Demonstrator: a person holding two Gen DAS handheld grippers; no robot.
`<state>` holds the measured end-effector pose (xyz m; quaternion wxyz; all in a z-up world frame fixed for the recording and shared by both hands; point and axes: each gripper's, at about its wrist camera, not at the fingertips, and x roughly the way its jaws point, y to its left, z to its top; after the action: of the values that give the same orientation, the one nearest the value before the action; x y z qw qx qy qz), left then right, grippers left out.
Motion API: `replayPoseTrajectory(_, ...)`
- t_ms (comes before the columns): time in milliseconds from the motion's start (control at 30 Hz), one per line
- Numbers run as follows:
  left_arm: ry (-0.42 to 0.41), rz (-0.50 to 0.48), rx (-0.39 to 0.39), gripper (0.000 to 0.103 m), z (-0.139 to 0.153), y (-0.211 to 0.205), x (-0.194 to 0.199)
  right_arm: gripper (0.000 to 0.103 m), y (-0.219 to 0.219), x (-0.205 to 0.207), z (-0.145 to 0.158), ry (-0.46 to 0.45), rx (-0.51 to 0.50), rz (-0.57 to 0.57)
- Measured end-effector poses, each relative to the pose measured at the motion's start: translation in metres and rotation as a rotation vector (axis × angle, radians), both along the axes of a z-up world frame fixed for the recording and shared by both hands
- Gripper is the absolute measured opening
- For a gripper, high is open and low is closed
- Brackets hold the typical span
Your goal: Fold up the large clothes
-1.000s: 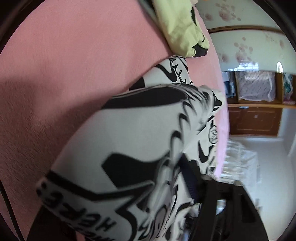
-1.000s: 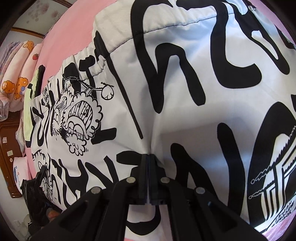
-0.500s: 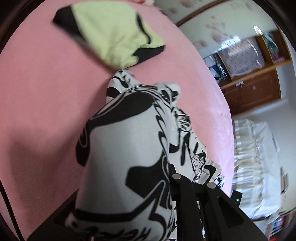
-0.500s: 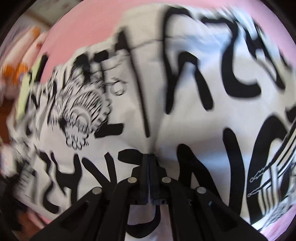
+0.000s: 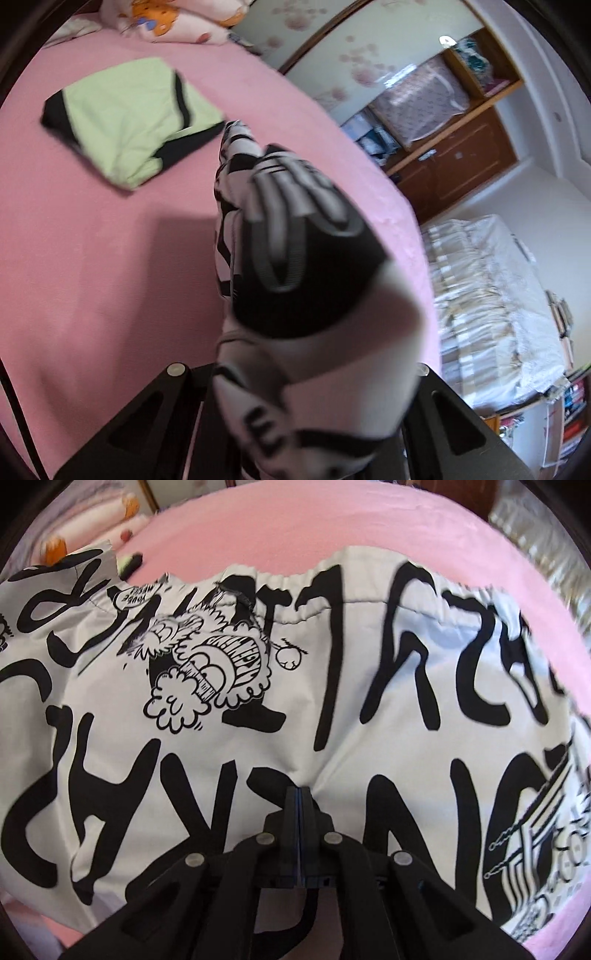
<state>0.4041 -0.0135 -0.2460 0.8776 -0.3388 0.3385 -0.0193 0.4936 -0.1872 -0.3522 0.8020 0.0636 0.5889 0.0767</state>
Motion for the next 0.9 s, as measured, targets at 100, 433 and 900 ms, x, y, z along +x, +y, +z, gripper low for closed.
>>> replayPoseTrajectory(100, -0.076, -0.037, 0.007, 0.011, 0.018, -0.027, -0.007, 0.000, -0.028, -0.001, -0.001, 0.035, 0.134, -0.028)
replayPoseTrajectory(433, -0.172, -0.122, 0.078, 0.011, 0.040, -0.134, -0.024, 0.000, -0.128, -0.009, -0.010, 0.133, 0.547, -0.081)
replayPoseTrajectory(900, -0.095, -0.315, 0.399, 0.012, -0.017, -0.309, -0.024, 0.000, -0.356, -0.095, 0.033, 0.034, 0.625, -0.298)
